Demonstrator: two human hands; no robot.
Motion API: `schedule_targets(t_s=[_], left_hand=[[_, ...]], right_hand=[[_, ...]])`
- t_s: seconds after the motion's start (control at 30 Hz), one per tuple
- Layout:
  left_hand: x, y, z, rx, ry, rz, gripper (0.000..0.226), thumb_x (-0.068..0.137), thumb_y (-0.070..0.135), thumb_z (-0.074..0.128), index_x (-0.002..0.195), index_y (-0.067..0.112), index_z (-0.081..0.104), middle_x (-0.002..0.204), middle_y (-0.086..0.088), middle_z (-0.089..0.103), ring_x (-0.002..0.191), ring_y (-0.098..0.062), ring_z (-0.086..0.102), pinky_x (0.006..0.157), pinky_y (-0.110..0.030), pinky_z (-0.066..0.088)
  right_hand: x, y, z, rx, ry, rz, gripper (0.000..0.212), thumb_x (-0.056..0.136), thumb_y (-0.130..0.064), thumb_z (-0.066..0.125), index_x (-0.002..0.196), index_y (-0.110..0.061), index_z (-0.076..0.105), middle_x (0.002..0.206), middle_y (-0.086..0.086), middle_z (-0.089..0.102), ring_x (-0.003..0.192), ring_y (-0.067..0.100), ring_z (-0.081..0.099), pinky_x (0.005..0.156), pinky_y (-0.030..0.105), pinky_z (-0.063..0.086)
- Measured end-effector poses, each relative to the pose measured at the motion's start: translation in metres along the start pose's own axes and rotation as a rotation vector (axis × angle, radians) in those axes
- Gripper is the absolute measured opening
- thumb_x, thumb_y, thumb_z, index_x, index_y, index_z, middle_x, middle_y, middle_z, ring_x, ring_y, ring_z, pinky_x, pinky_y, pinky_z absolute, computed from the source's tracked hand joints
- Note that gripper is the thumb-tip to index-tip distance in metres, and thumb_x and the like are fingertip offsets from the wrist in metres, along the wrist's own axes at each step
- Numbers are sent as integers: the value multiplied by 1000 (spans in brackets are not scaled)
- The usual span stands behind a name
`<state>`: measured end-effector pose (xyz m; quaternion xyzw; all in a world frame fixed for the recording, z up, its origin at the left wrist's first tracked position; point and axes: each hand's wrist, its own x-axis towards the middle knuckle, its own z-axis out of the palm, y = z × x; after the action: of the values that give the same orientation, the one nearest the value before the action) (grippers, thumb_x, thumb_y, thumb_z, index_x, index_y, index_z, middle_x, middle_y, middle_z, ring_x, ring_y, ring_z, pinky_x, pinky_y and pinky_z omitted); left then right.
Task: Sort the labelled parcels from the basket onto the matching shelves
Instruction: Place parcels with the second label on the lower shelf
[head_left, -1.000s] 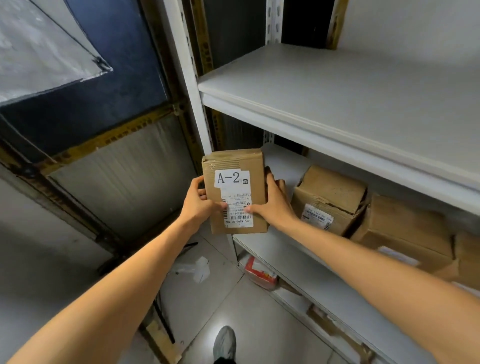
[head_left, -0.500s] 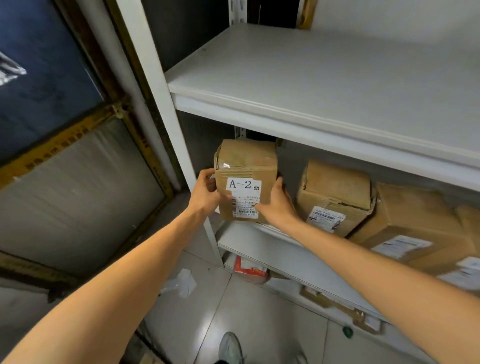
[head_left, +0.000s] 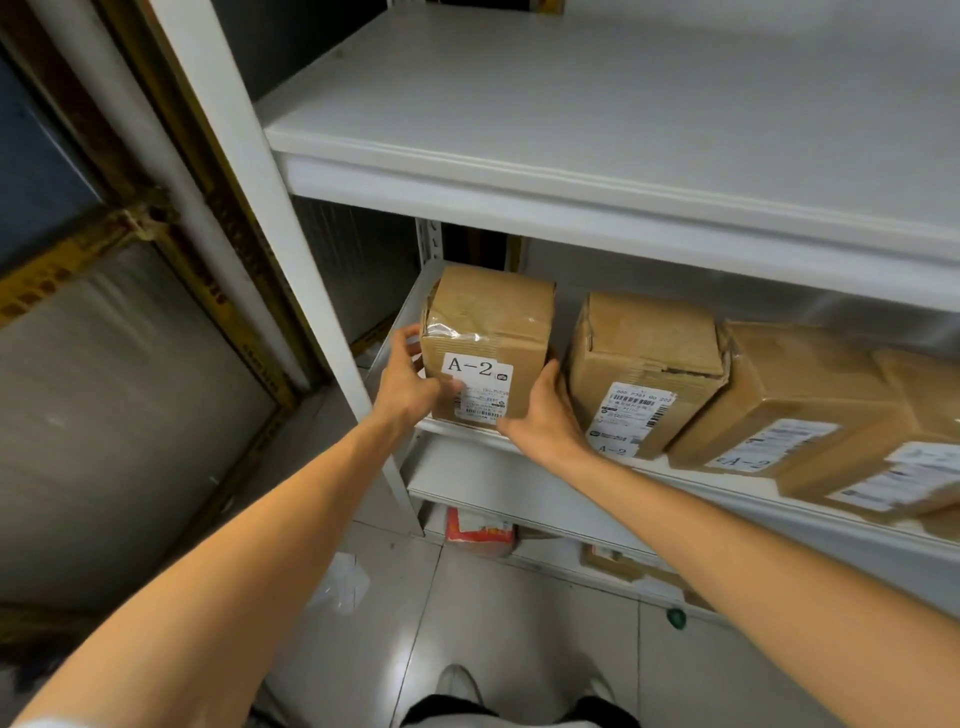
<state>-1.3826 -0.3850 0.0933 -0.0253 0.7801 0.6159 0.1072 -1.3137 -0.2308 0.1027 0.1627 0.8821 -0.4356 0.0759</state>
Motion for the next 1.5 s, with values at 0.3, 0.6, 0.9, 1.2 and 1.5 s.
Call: schedule_targets(t_s=[0.3,0.6,0.9,1.2,1.5], left_hand=[[-7,6,13,37,34,9,79,69,-5,77,132,19,35,104,13,54,104,-11,52,87,-30,47],[-32,15,25,319,75,-31,86,74,2,78,141,7,24,129,-7,53,122,-21,48,100,-35,42],[-96,29,23,761,128,-89,67,77,18,77,134,10,43,129,-11,56,113,-26,56,93,-36,49],[-243,19,36,955,298,-277,40,81,28,71,118,19,57,113,-1,64,101,-19,61,84,-37,53],[-442,-15,71,896,588,-596,41,81,37,71,117,21,58,113,1,64,102,-19,60,81,-35,51]], right_hand=[[-19,0,-20,-106,-152,22,100,90,-11,63,149,-6,-18,159,9,12,146,23,17,115,31,22],[-27,5,-24,-181,-149,43,76,94,-8,51,148,4,0,146,21,32,132,32,39,99,30,39],[-40,-3,-48,-402,-353,-327,49,89,-12,60,133,-4,38,127,12,52,107,24,55,73,25,42],[-99,-6,-39,-478,-606,-815,51,79,-20,70,121,-4,45,121,14,50,109,28,51,87,39,48],[-232,22,-6,-587,-913,-1287,53,75,-18,73,119,-5,49,119,12,54,109,28,54,90,42,51]])
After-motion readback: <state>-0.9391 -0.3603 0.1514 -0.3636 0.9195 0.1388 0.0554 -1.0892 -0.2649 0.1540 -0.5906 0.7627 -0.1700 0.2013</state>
